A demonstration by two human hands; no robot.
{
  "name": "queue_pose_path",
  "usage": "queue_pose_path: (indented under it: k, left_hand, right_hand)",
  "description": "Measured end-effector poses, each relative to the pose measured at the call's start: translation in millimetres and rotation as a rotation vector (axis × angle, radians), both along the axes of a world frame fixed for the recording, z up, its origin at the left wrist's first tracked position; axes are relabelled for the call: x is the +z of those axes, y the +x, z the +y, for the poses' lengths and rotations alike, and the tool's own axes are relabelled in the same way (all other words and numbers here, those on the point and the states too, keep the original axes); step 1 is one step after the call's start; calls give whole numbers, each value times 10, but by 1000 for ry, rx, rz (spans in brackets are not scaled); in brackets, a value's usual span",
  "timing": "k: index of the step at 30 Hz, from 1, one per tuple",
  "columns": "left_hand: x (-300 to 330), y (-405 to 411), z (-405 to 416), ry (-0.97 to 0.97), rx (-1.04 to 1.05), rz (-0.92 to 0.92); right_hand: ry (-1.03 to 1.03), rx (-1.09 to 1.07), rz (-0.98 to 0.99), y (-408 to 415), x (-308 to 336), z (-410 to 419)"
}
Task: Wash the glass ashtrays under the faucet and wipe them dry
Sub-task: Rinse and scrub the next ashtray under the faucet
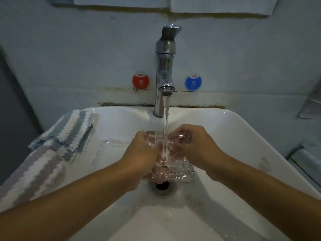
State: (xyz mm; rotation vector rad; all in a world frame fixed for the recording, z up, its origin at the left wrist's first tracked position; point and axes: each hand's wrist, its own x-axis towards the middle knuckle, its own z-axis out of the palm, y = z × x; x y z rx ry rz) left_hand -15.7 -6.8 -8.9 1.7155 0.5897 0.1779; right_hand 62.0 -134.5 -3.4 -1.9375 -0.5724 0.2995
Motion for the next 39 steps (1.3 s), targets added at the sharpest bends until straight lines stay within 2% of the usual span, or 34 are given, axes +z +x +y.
queue_pose_path:
  k: [4, 7, 11, 14, 19, 24, 28, 32, 35, 39]
  left_hand:
    - [23, 5, -16, 4, 32, -9]
    - [16, 18, -31, 18, 51, -23]
    - [19, 38, -5, -115, 79, -50]
    - [-25, 62, 40, -177, 1, -30]
    - [-201, 185, 106, -149, -149, 26]
    - [-249, 135, 60, -67, -47, -21]
    - [-161, 78, 56, 199, -6, -6]
    - [-76, 64, 45, 398, -151, 68]
    - [32, 66, 80, 539, -189, 77]
    - [229, 56, 200, 829, -98, 14]
  right_hand:
    - [-2, 20, 4, -5, 17, 6]
    - [20, 14, 120, 40, 39, -3]
    - [-25, 137, 310, 97, 37, 0]
    - [-107, 238, 327, 44, 79, -26]
    - [-91, 104, 187, -2, 83, -69]
    - [-103, -30, 227, -29, 25, -61]
    - [-103, -65, 321, -27, 27, -41]
    - [-121, -96, 411, -22, 27, -44]
    - [-118, -118, 393, -16, 31, -41]
    - [-125, -152, 379, 16, 77, -35]
